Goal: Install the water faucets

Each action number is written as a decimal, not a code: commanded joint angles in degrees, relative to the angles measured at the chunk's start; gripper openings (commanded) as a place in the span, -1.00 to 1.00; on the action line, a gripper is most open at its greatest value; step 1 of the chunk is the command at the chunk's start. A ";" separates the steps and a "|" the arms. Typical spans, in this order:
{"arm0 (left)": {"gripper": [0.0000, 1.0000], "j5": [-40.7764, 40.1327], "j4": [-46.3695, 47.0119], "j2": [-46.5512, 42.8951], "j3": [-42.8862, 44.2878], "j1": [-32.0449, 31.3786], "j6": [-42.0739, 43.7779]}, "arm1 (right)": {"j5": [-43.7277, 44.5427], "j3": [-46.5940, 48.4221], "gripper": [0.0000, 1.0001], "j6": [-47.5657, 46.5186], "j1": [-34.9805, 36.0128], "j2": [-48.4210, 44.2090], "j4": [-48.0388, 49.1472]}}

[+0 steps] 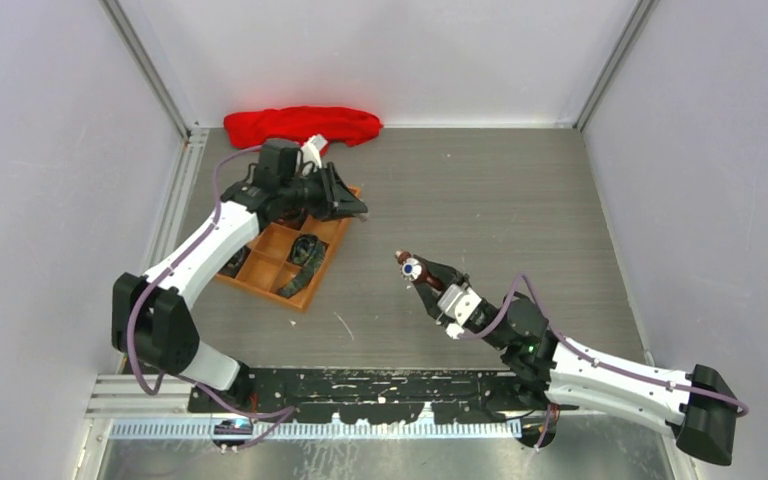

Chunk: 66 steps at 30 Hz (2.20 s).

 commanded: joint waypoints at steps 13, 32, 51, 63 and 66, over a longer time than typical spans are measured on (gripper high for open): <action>-1.00 26.62 37.51 -11.49 -6.34 6.26 -34.15 | -17.31 6.59 -0.99 -10.09 -0.08 6.61 23.43; -1.00 43.04 31.47 -13.53 -5.45 6.47 -41.53 | -22.81 10.17 -0.99 -11.32 -1.42 12.65 26.81; -1.00 50.93 30.20 -19.53 -7.67 6.34 -41.48 | -27.08 15.59 -0.99 -24.19 -1.40 14.38 14.21; -1.00 51.48 28.79 -18.47 -8.27 6.33 -40.20 | -29.55 17.11 -0.99 -25.11 -1.41 15.58 15.77; -1.00 51.30 28.73 -18.41 -8.42 6.14 -40.13 | -30.02 17.48 -0.99 -25.14 -1.36 15.43 15.65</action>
